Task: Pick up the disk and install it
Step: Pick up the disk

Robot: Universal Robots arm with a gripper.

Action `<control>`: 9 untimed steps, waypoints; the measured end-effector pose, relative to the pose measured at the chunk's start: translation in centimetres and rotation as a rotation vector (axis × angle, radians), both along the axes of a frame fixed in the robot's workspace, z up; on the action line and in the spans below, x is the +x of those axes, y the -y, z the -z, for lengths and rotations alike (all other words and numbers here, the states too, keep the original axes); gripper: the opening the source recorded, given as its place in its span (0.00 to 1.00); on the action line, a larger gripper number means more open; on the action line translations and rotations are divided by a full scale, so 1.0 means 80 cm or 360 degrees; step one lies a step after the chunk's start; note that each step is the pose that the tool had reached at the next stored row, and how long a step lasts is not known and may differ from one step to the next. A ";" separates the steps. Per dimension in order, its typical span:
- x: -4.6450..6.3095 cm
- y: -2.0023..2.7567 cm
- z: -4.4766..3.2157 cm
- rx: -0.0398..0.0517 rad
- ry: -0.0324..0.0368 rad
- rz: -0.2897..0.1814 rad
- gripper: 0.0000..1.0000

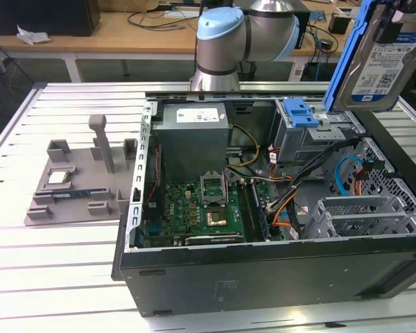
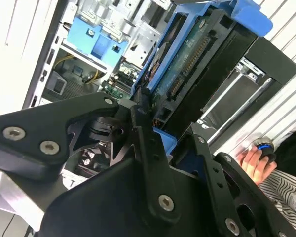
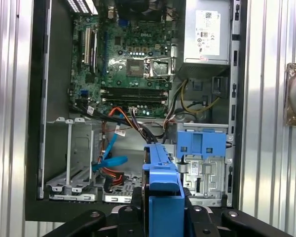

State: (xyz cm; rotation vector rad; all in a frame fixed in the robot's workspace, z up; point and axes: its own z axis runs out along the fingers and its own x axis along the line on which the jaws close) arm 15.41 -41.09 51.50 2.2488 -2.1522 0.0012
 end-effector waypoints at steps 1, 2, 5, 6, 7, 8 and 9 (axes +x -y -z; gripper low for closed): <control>0.000 0.0038 0.0003 0.0000 0.0000 0.0000 0.37; 0.000 0.0069 0.0006 0.0000 0.0000 0.0000 0.37; 0.000 0.0143 0.0011 0.0000 0.0000 0.0000 0.37; 0.000 0.0160 0.0013 0.0000 0.0000 0.0000 0.37; 0.000 0.0181 0.0014 0.0000 0.0000 0.0000 0.37; 0.000 0.0204 0.0016 0.0000 0.0000 0.0000 0.37; 0.000 0.0224 0.0018 0.0000 0.0000 0.0000 0.37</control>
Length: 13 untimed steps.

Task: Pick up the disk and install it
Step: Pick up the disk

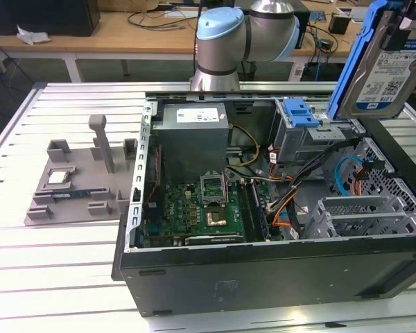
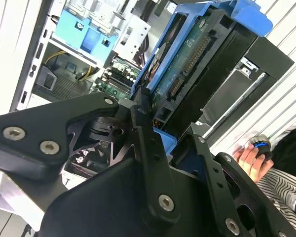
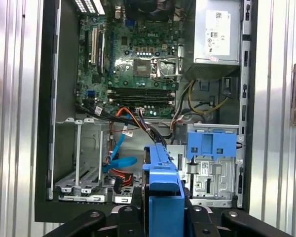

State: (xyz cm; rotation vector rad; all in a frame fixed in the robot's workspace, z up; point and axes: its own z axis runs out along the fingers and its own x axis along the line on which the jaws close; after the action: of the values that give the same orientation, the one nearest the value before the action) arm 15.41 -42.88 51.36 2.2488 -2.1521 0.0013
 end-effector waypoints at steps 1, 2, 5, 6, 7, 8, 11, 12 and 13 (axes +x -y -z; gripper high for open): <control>0.000 0.0018 0.0001 0.0000 0.0000 0.0000 0.37; 0.000 0.0036 0.0003 0.0000 0.0000 0.0000 0.37; 0.000 0.0093 0.0008 0.0000 0.0000 0.0000 0.37; 0.000 0.0117 0.0010 0.0000 0.0000 0.0000 0.37; 0.000 0.0158 0.0013 0.0000 0.0000 0.0000 0.37; 0.000 0.0215 0.0017 0.0000 0.0000 0.0000 0.37; 0.000 0.0371 0.0028 0.0000 0.0000 0.0000 0.37; 0.000 0.0420 0.0031 0.0000 0.0000 0.0000 0.37; 0.000 0.0473 0.0033 0.0000 0.0000 0.0000 0.37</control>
State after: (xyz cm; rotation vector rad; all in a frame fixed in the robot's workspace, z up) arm 15.41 -46.67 51.09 2.2488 -2.1521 0.0014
